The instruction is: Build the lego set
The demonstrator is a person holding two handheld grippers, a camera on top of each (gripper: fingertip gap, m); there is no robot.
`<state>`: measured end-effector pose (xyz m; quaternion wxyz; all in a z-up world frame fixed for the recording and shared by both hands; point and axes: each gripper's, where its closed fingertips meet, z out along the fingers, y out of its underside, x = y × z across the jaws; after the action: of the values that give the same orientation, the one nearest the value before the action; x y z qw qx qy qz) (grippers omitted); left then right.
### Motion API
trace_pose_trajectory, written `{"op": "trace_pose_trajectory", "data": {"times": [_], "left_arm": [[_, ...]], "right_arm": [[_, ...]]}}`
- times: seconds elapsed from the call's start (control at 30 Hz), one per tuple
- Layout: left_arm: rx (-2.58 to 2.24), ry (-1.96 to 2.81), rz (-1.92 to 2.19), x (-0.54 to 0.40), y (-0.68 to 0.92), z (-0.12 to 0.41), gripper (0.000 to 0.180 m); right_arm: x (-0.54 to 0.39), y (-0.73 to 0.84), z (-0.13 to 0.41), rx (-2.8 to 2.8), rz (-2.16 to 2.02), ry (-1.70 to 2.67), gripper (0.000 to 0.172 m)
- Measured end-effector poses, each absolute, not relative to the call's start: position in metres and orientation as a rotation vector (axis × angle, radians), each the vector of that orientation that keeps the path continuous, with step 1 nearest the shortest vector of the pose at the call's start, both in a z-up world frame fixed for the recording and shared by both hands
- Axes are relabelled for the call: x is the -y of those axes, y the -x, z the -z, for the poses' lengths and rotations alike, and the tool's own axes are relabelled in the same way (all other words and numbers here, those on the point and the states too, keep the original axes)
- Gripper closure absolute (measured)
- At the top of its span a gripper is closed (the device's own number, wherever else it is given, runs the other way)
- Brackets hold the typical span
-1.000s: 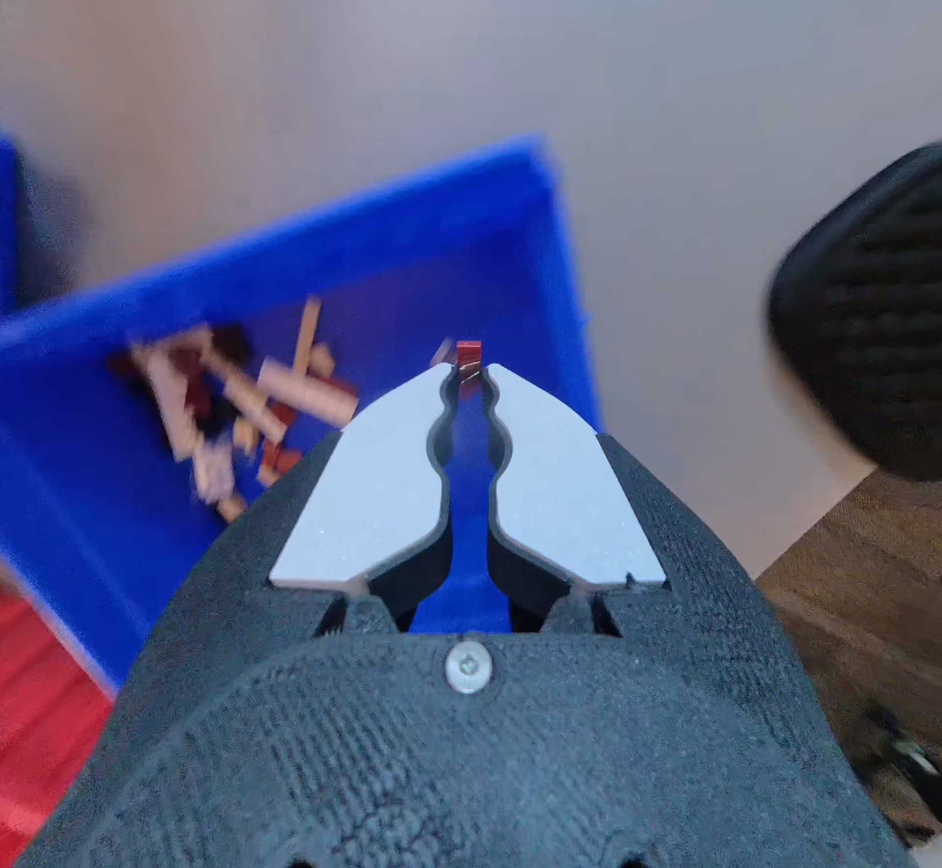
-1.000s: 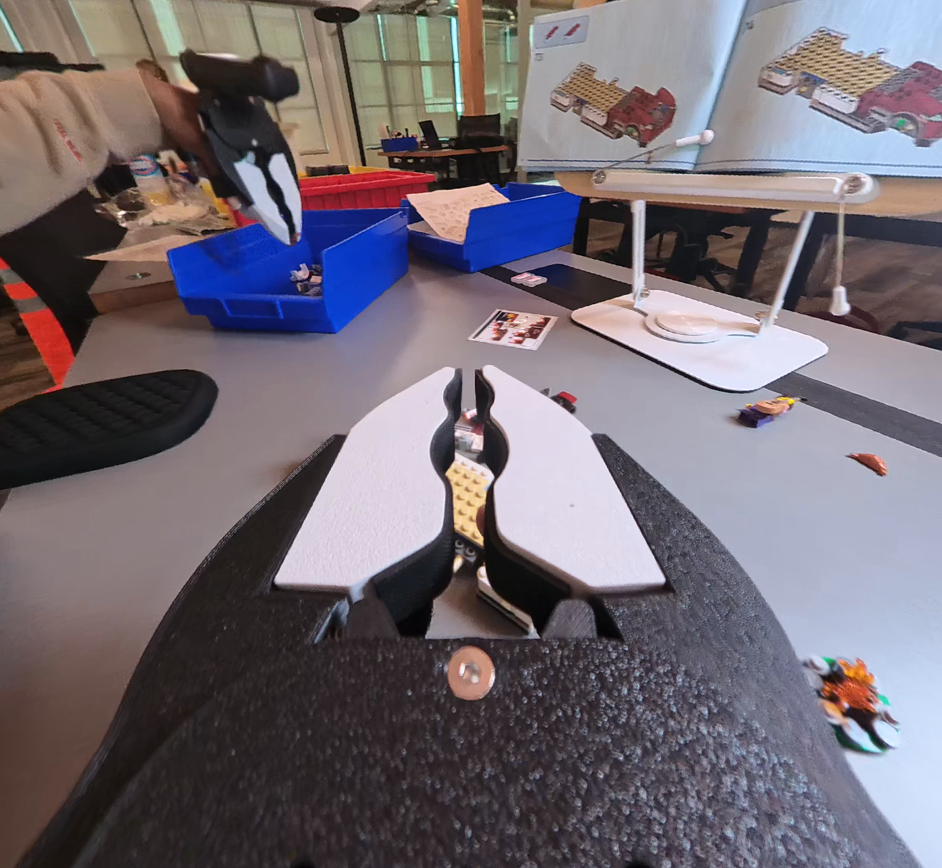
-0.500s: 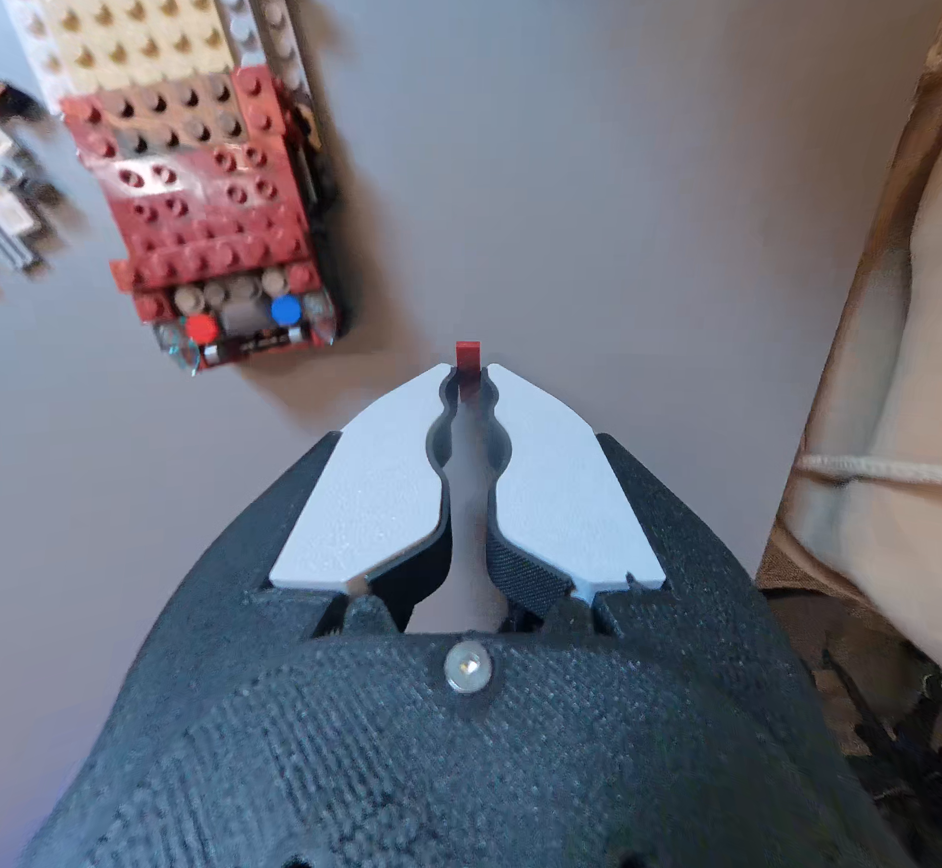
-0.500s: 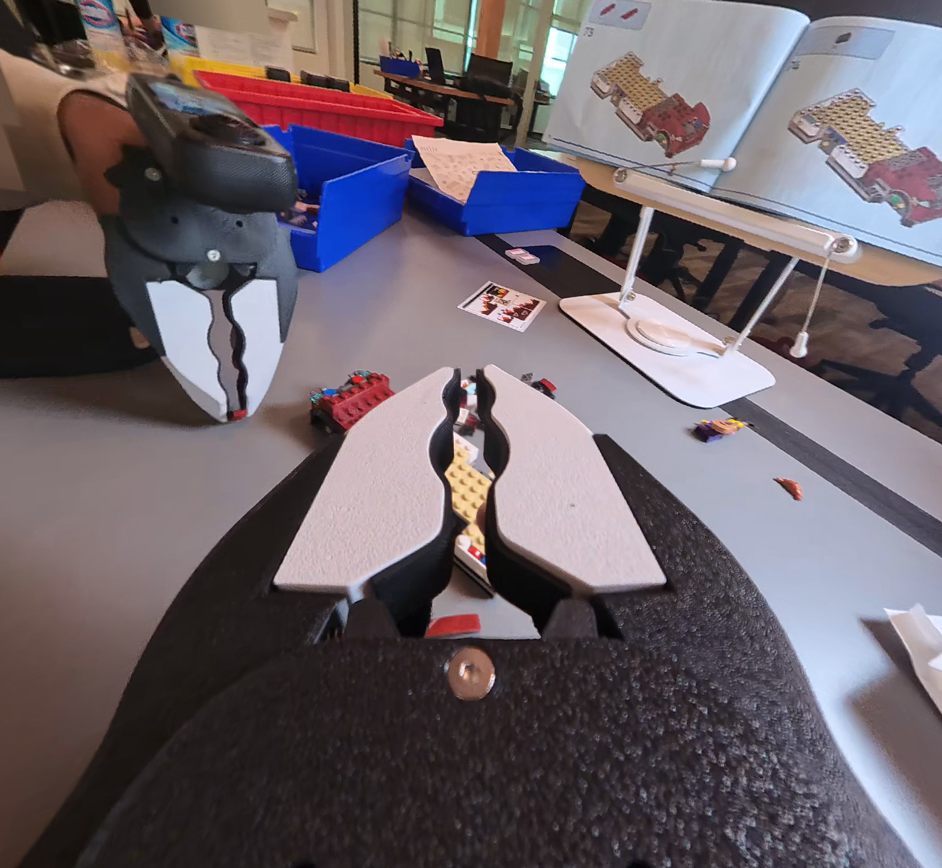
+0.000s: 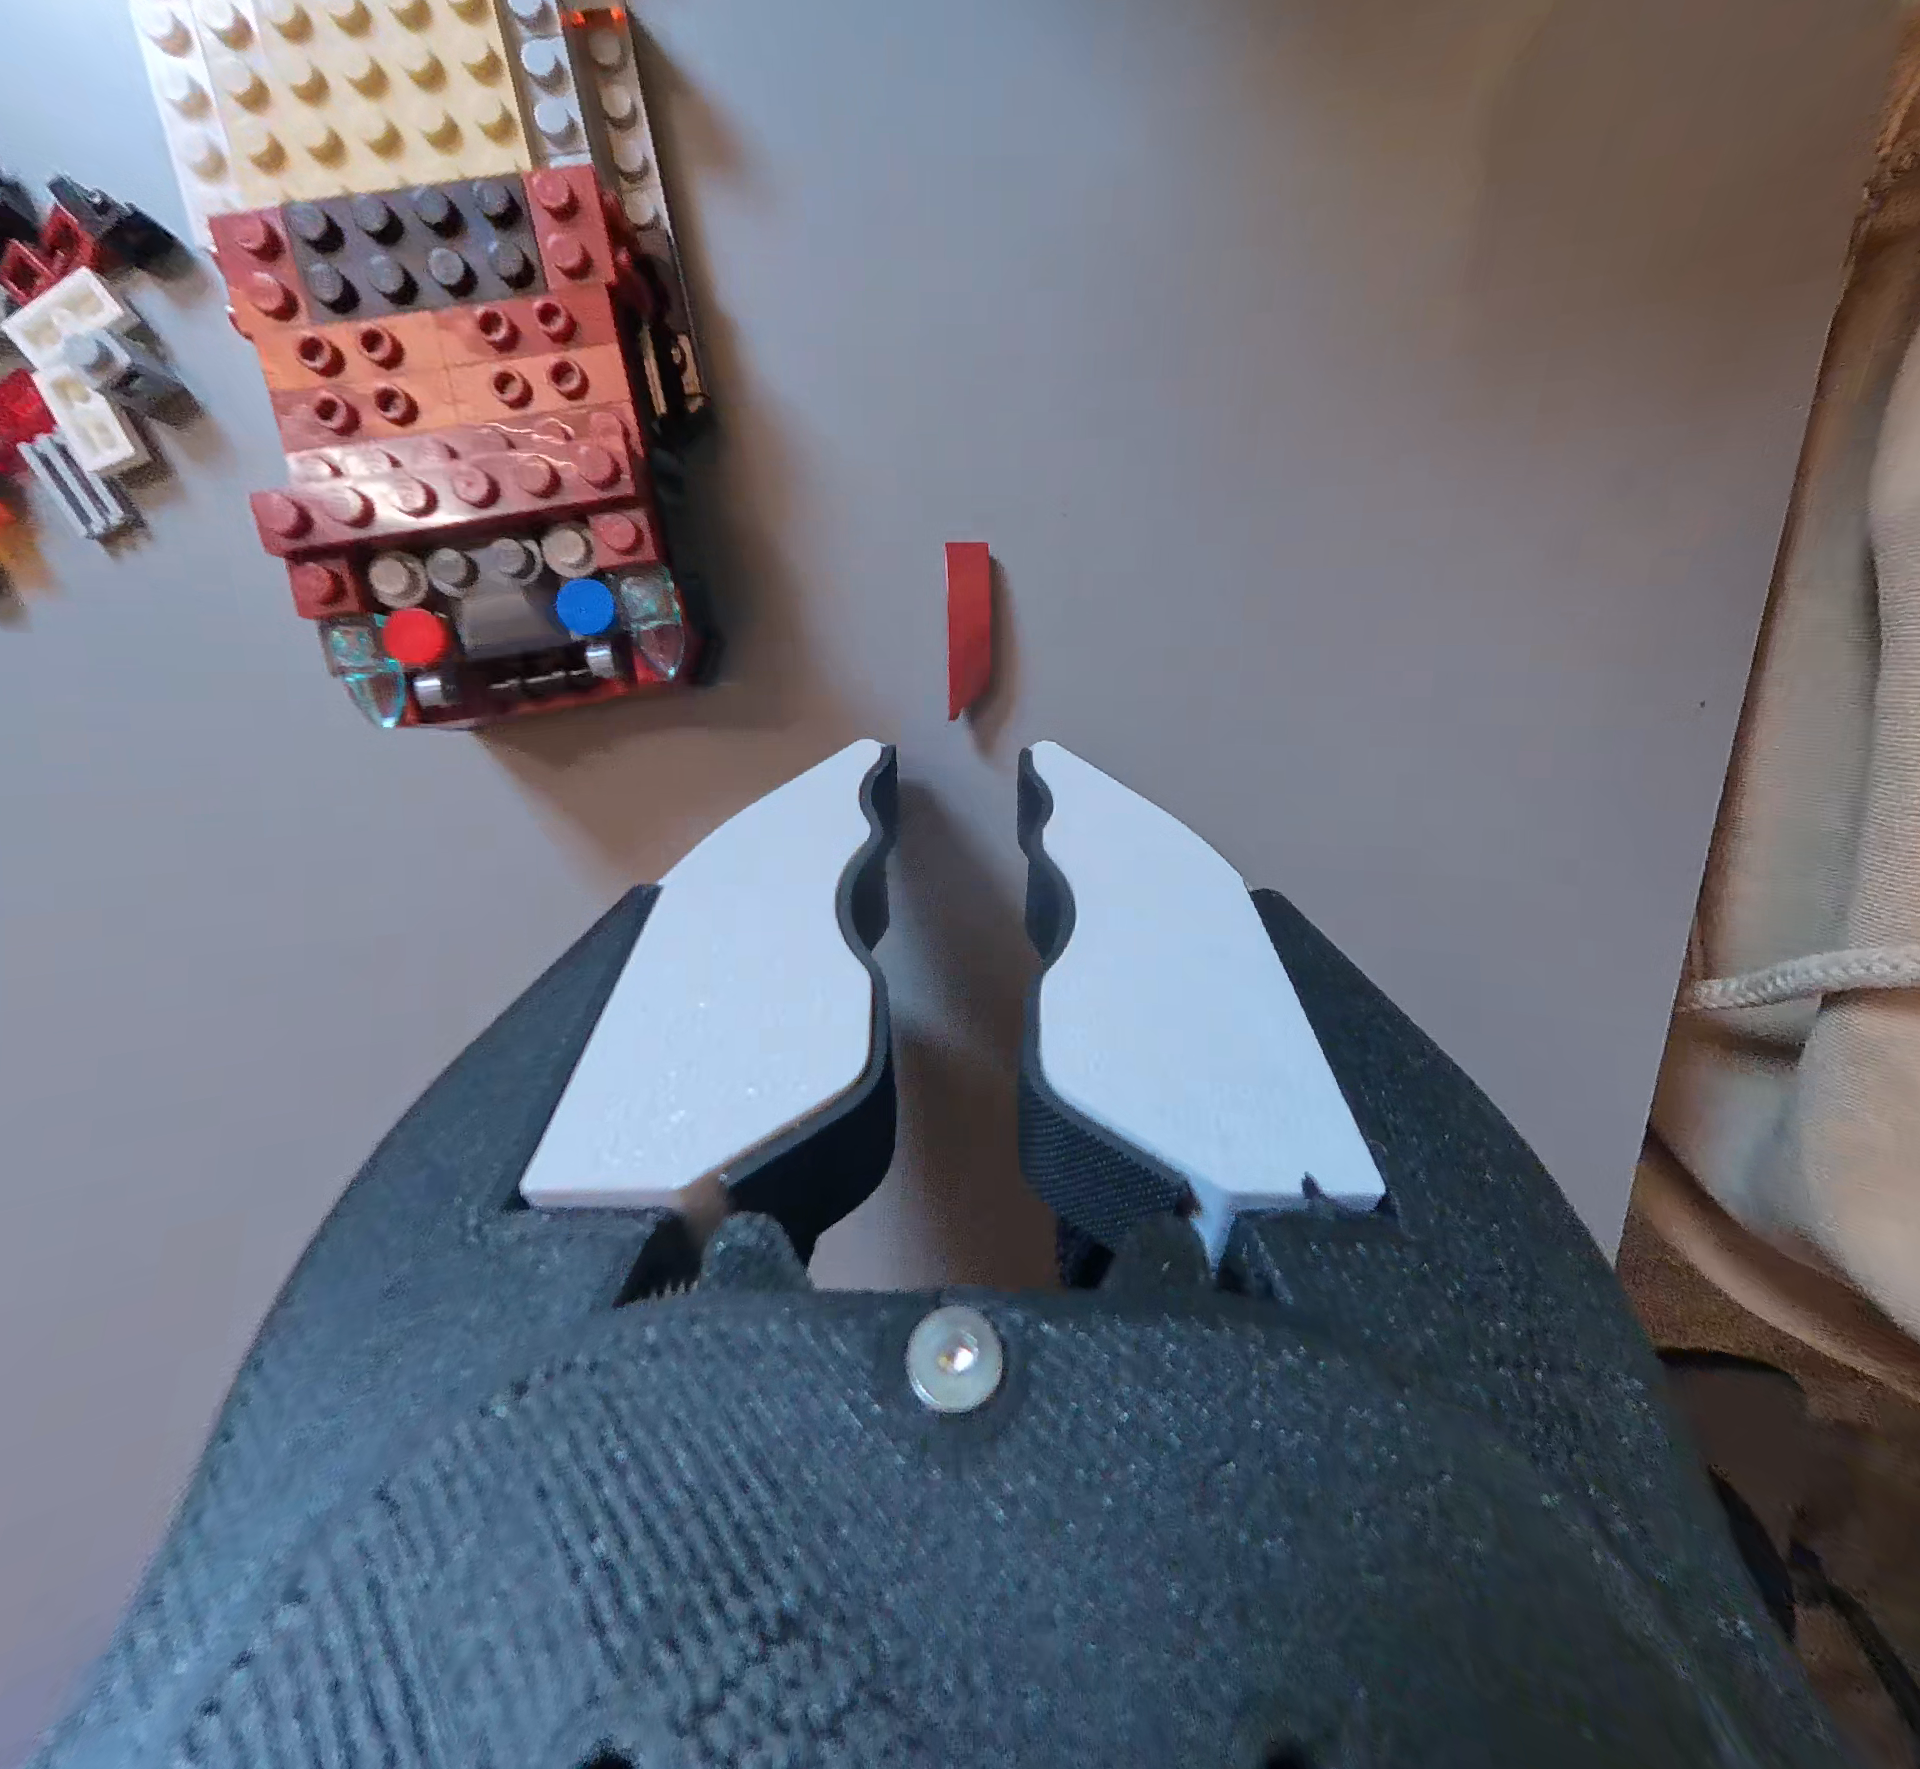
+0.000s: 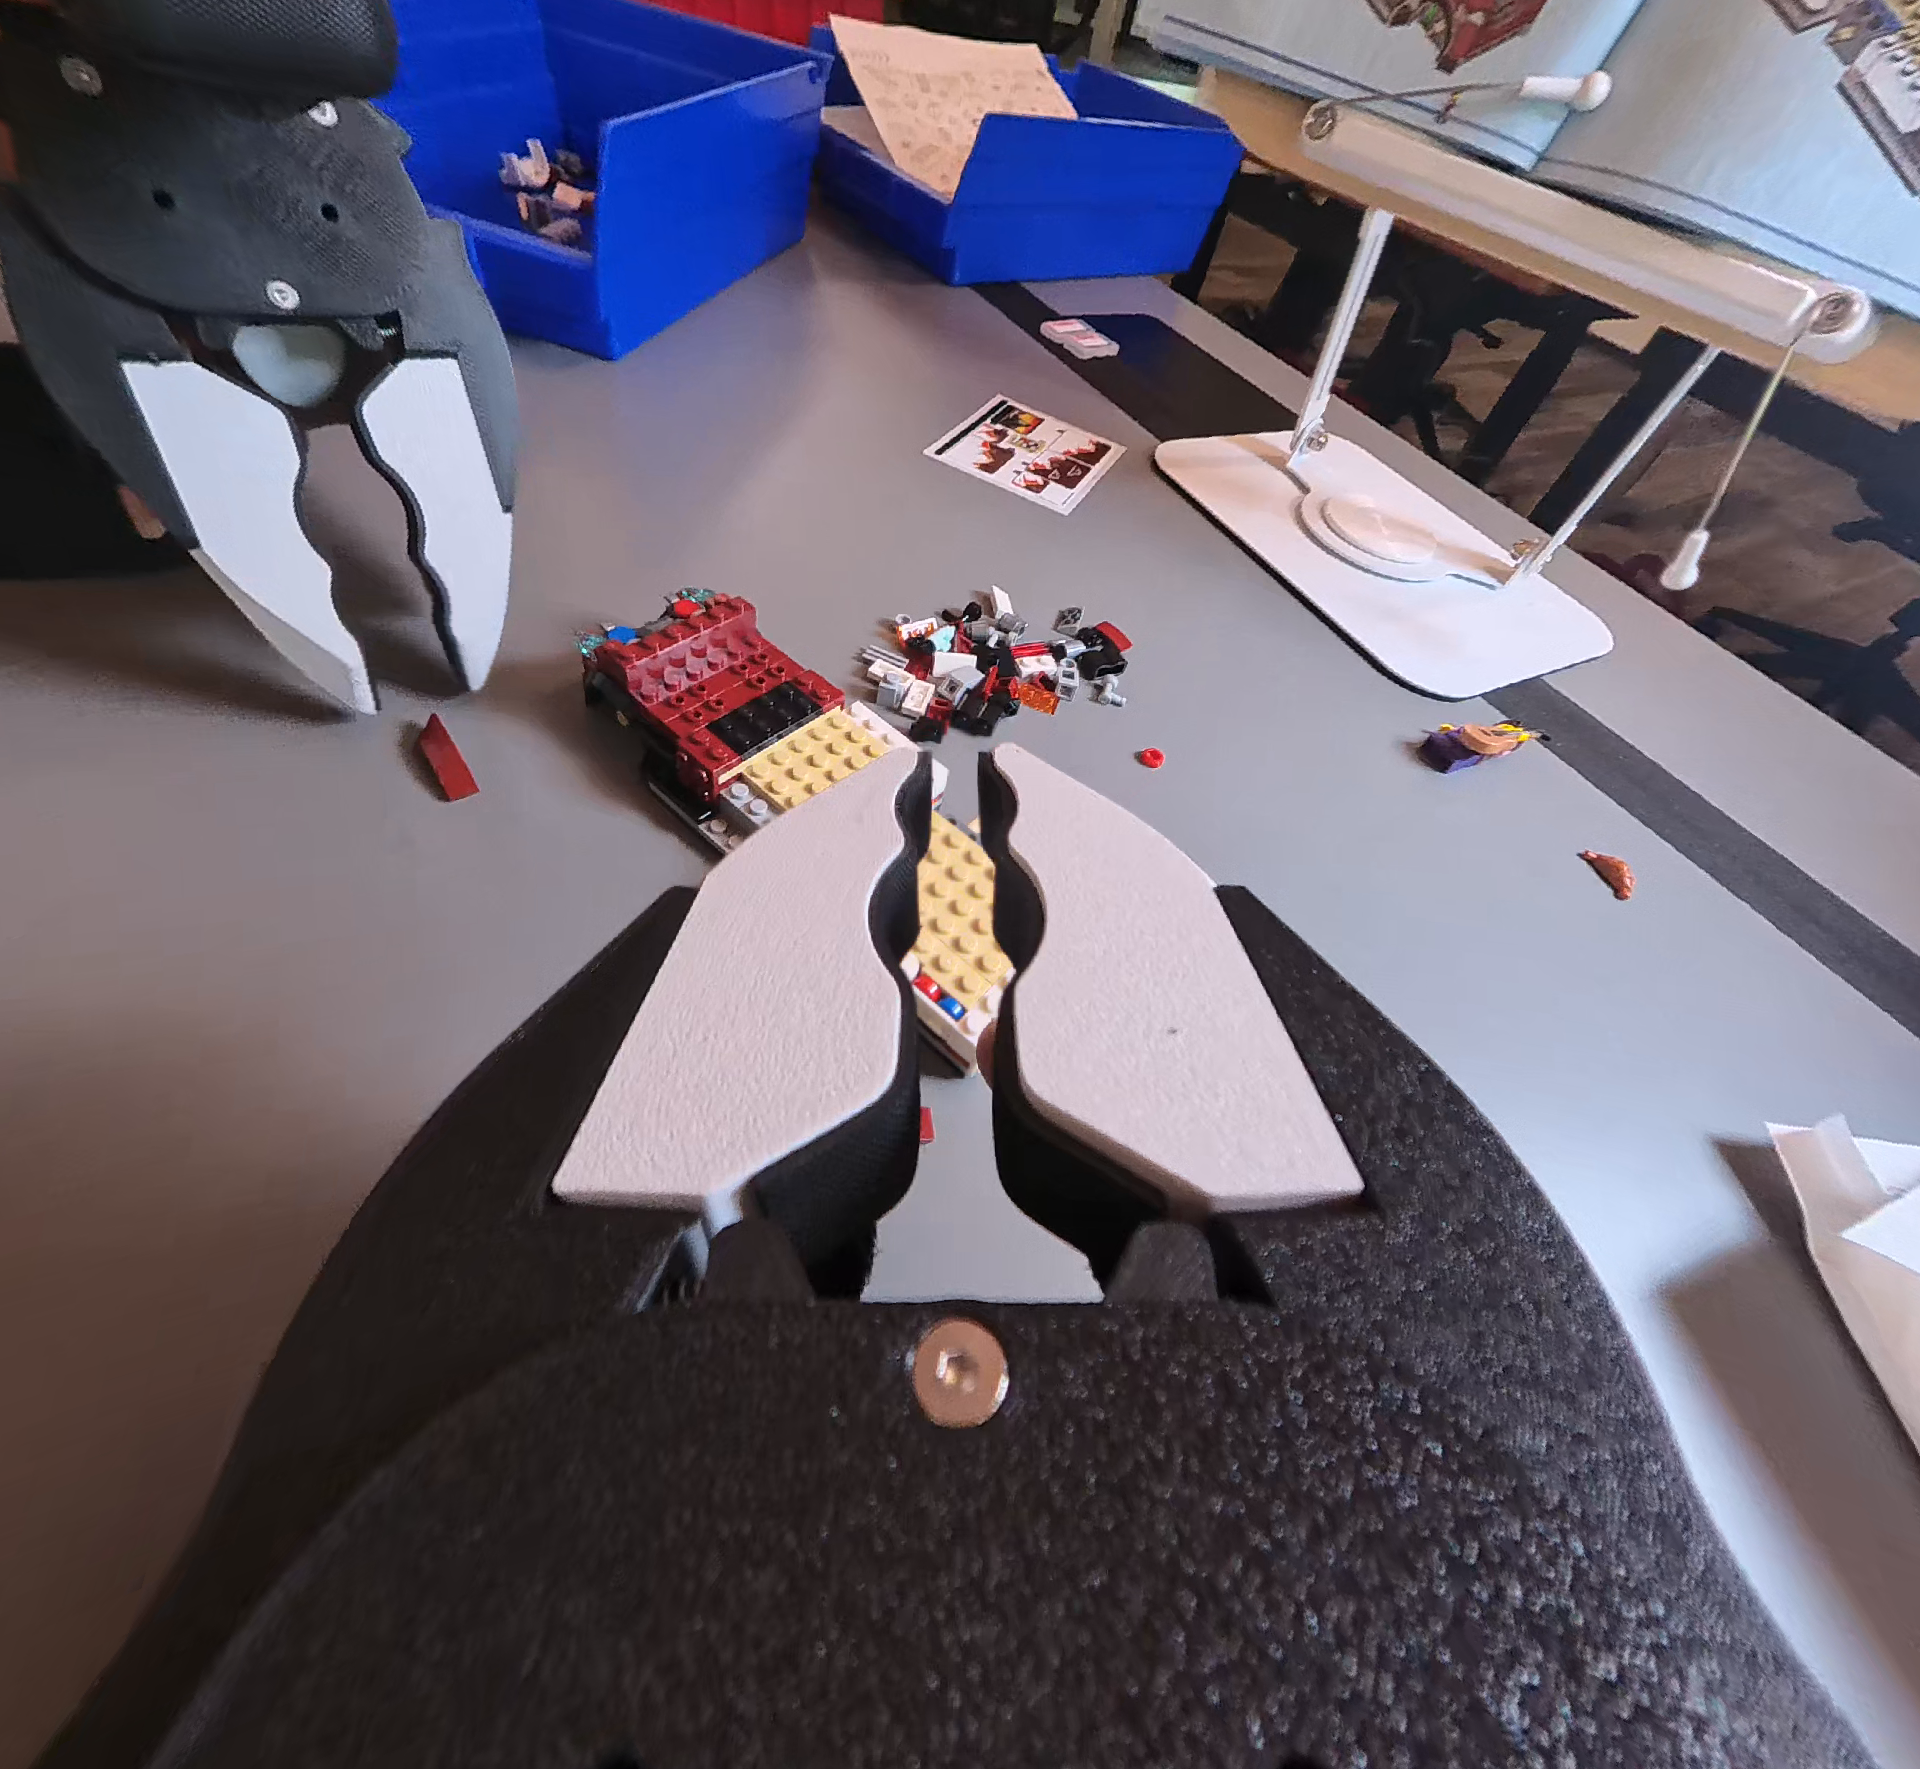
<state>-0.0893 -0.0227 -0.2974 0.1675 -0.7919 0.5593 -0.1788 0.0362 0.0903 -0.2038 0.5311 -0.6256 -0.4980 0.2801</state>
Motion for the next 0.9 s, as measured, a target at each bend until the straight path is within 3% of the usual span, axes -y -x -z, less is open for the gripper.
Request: {"op": "trace_pose_trajectory", "data": {"times": [0.33,0.63,0.8,0.9], "left_arm": [[-1.526,2.123,0.562,0.026,0.062,0.301,0.171],[-1.343,2.049,0.574,-0.021,0.095,0.258,0.149],[-1.323,2.071,0.529,-0.053,0.111,0.272,0.122],[-1.396,2.070,0.570,-0.049,0.100,0.285,0.119]], "right_arm": [[-0.093,-0.036,0.207,1.186,-0.642,1.512,0.163],[-0.095,-0.052,0.243,1.342,-0.592,1.730,0.155],[-0.100,-0.059,0.273,1.447,-0.480,1.867,0.143],[-0.104,-0.056,0.280,1.465,-0.486,1.931,0.140]]}}
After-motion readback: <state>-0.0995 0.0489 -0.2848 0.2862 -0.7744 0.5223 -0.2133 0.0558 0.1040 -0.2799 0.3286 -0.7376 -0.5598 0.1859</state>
